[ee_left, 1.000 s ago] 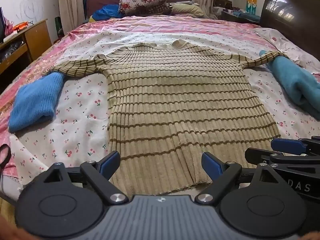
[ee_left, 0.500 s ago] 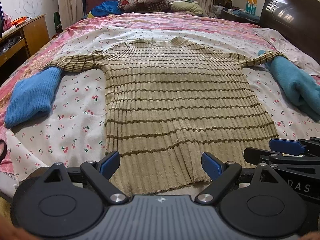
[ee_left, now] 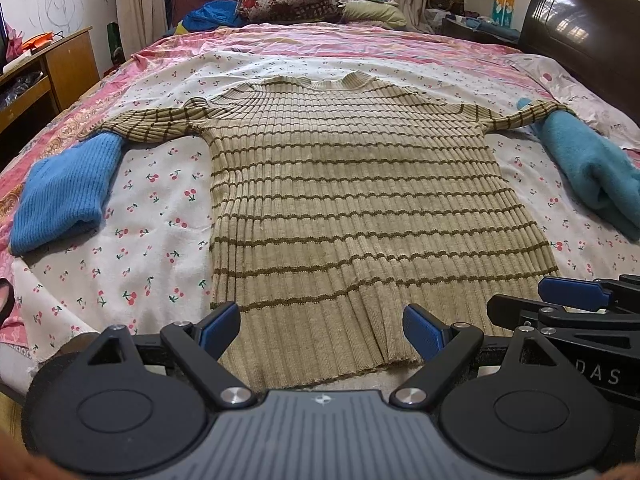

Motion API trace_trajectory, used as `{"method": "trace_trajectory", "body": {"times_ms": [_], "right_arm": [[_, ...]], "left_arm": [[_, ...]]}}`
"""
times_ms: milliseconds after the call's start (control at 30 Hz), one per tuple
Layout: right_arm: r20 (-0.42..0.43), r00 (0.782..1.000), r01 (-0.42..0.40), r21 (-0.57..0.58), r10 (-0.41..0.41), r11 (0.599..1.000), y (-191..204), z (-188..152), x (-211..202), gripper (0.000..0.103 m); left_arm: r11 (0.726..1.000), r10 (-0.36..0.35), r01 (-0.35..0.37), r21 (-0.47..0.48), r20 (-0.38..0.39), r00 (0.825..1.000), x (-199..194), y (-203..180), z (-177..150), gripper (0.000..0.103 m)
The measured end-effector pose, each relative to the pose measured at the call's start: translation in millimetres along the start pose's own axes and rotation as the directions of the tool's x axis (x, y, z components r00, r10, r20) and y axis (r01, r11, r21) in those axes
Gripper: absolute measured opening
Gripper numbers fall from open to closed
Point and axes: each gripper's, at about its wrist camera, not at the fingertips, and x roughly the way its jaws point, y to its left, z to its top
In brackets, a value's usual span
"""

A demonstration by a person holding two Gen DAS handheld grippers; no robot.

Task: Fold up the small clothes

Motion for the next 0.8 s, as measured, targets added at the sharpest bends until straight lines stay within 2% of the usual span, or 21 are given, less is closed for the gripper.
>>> {"method": "trace_trajectory", "body": {"times_ms": [800], "right_arm": [[-0.008, 1.0, -0.002, 0.007, 0.002, 1.0, 0.3, -3.2, 1.9, 0.051]], "left_arm": [[1.0, -0.003, 0.003, -0.003, -0.013, 1.0, 3.0, 0.3, -2.5, 0.092]]}}
